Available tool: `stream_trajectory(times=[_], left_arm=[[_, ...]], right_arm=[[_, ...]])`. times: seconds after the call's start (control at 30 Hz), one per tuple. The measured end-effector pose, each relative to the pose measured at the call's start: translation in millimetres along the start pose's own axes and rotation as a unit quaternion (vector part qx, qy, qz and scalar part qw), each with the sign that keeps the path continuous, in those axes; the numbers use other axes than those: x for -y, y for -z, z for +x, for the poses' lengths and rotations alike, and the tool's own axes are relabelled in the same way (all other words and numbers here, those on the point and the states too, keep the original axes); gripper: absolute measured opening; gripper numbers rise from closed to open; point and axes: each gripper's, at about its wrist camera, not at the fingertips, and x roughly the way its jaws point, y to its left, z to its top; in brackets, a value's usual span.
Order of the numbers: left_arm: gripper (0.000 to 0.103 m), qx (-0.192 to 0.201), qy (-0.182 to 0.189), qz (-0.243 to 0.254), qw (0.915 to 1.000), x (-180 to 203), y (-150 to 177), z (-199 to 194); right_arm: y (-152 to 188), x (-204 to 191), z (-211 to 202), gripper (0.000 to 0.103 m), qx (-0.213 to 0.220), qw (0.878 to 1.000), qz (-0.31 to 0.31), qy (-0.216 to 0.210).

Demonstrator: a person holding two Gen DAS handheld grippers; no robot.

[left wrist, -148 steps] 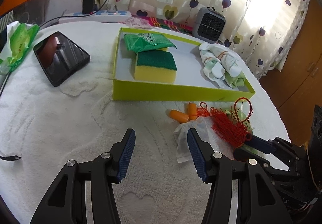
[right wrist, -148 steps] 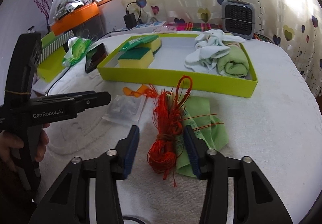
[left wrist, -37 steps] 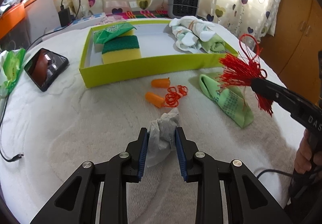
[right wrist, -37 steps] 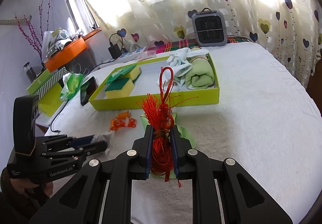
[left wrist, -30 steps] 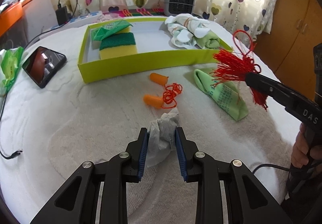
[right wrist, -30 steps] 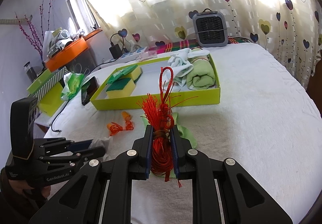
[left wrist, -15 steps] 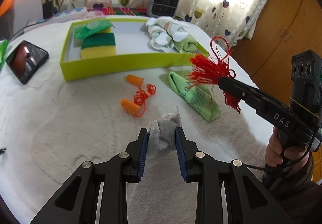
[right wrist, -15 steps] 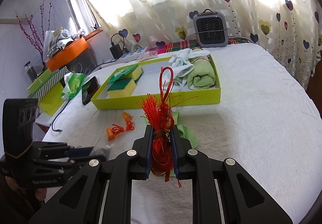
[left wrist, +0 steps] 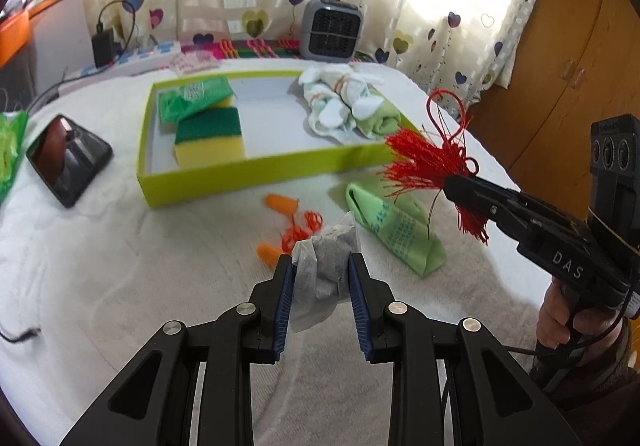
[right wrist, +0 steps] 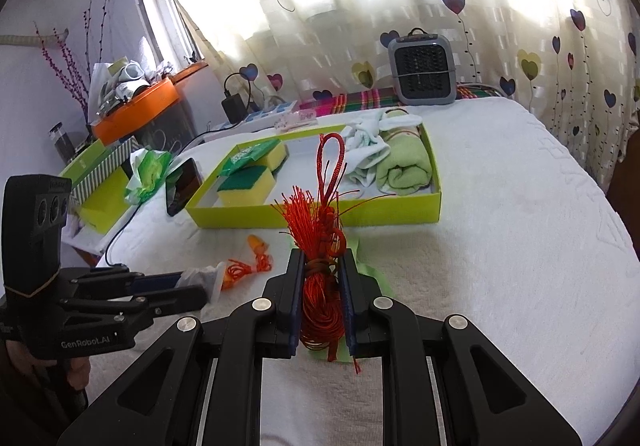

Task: Organize soft objects
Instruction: 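Carry the tissue packet and red tassel over the lime-green box with both grippers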

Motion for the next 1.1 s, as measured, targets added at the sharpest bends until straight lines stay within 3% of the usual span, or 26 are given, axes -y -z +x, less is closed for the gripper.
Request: stream_trajectory(times=[0.7, 1.1], left_arm=[[0.026, 0.041, -0.020, 0.018, 0.9988, -10.6, -75.1, 5.5], [0.026, 0.039, -0.036, 0.005, 0.9986, -33.3, -120.5, 33.3]], right_arm=[[-36.0, -5.3, 19.4, 0.018, 0.007, 1.000, -0.020, 0.004], [-56.7, -4.2, 47.7, 0.017, -0.009, 1.000, -0.014, -0.008]])
